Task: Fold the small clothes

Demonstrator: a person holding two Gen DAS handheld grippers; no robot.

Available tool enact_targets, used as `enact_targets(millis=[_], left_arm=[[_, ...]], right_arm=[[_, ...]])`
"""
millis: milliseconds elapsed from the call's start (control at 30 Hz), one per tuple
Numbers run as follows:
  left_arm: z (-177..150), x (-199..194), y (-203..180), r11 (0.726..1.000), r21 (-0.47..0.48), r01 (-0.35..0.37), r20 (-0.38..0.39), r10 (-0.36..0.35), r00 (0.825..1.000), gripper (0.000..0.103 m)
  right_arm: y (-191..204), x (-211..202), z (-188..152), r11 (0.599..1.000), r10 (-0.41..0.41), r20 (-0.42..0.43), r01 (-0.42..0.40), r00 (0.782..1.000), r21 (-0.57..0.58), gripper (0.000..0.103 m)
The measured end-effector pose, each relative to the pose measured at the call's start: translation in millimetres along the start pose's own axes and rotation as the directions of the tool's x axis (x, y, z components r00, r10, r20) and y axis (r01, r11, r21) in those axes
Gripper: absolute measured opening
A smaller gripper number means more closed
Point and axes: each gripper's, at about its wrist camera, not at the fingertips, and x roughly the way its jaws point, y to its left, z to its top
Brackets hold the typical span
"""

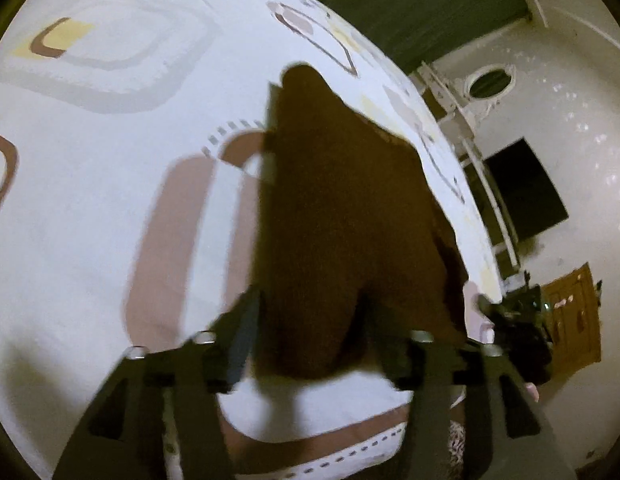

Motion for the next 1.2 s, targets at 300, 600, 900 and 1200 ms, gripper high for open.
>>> enact_targets(millis=[300,600,900,1200], left_arm=[[45,29,-3,0.998,0.055,0.028,-0.052,-0.025,0.998,0.067],[63,53,-10,0.994,0.11,0.013,-0.069,-0.006,0.998,0.068],[62,55,-11,0.991,0.132,-0.011,-0.064,0.019,0.998,0.068],[64,60,-14,0.986,0.159,-0.043,-0.054,0.052,0.997,0.068]], right_arm=[[7,14,41,0.997,-0.072,0.025,0.073,0.997,-0.021,0.08],[8,53,70,0.998,-0.065,-0.01,0.064,0.998,-0.028,0.081],[9,33,83,0.982,-0.181,0.117,0.185,0.977,-0.025,0.08],[19,74,88,0.989,-0.139,-0.056,0.135,0.989,-0.067,0.071]])
